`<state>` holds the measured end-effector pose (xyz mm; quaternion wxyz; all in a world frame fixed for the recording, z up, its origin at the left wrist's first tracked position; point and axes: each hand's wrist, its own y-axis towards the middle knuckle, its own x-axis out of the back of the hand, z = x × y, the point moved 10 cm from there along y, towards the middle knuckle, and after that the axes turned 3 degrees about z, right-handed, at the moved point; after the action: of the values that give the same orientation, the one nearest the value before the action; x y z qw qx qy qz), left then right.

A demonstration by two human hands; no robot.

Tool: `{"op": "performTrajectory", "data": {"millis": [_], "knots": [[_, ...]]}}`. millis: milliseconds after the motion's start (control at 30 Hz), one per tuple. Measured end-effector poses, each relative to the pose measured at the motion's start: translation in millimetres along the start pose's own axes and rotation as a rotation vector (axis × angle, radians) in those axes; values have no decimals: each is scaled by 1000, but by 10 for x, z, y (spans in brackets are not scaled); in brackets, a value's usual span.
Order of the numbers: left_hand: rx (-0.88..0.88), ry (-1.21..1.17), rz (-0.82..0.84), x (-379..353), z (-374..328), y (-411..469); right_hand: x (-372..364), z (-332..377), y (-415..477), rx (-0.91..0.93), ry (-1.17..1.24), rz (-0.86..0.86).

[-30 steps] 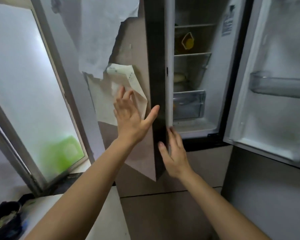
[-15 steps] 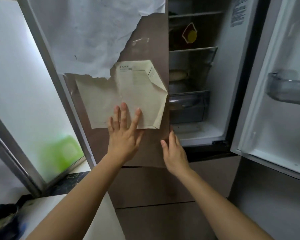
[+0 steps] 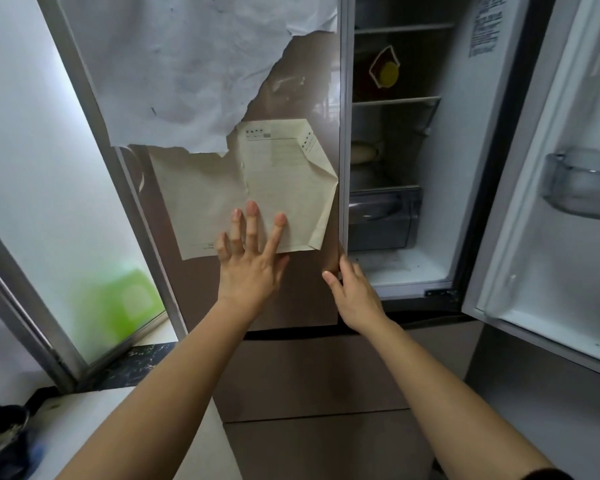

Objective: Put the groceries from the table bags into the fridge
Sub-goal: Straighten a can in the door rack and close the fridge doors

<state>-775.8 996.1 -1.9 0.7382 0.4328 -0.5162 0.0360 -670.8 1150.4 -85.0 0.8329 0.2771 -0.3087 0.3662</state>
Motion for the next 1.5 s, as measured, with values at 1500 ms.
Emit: {"op": "performTrajectory", "data": {"millis": [1500], "knots": [[-372, -696, -246, 1972, -4102, -157, 3636, -2307, -2206, -348, 374, -707]]}}
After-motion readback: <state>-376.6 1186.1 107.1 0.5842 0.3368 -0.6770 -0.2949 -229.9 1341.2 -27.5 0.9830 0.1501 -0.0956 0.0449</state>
